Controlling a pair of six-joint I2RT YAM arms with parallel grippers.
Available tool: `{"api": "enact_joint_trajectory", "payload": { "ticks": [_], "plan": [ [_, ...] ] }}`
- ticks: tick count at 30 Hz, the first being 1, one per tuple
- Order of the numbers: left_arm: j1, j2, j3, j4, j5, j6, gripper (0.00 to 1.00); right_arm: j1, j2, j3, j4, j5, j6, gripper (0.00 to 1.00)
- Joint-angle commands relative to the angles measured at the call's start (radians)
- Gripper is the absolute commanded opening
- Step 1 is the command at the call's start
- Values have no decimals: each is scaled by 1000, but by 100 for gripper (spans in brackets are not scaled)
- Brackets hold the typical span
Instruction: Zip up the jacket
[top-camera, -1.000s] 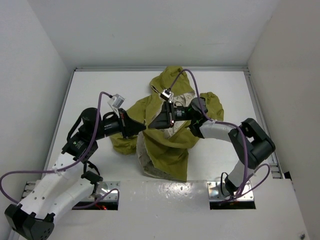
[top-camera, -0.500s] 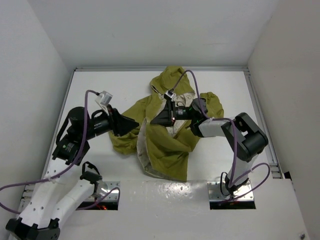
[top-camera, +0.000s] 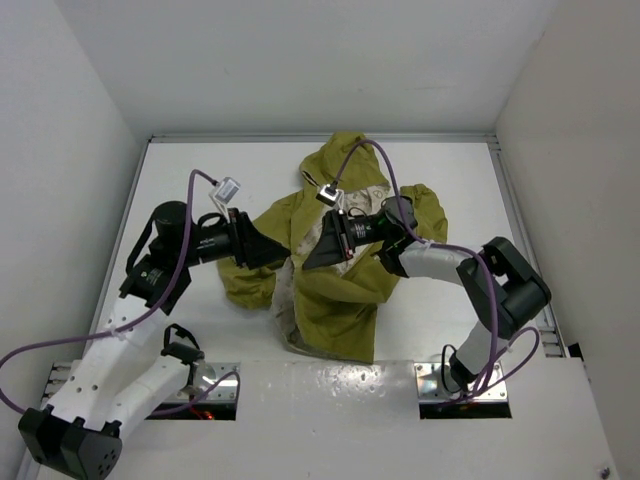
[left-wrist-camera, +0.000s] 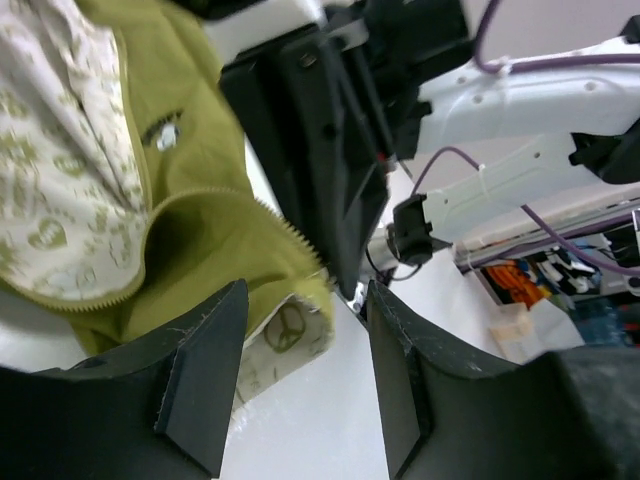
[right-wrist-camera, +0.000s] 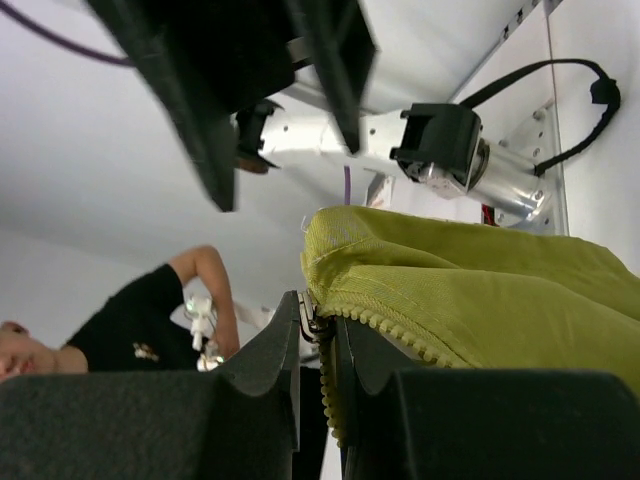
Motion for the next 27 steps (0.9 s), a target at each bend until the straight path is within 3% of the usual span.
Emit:
{"api": "enact_joint_trajectory", "payload": {
  "ticks": [1, 11, 17, 20, 23, 26, 27],
  "plan": [
    [11, -12, -4, -22, 57, -34, 56, 3, -42, 39, -2, -50, -72, 0],
    [11, -3, 7, -146, 150, 9, 52, -2, -25, 55, -19, -51, -57, 0],
    [11, -26, 67, -290, -70, 235, 47, 6, -51, 24, 55, -163, 1, 0],
    [11, -14, 77, -326, -150, 295, 45, 41, -51, -56, 191, -339, 101, 0],
    [11, -14, 77, -335, -245, 348, 44, 56, -48, -143, 194, -468, 113, 4],
    [2, 24, 68, -366, -345, 409, 45, 49, -48, -218, 196, -499, 121, 32],
    [2, 46, 68, -366, -376, 409, 46, 52, -50, -238, 196, -495, 123, 56]
  ]
}}
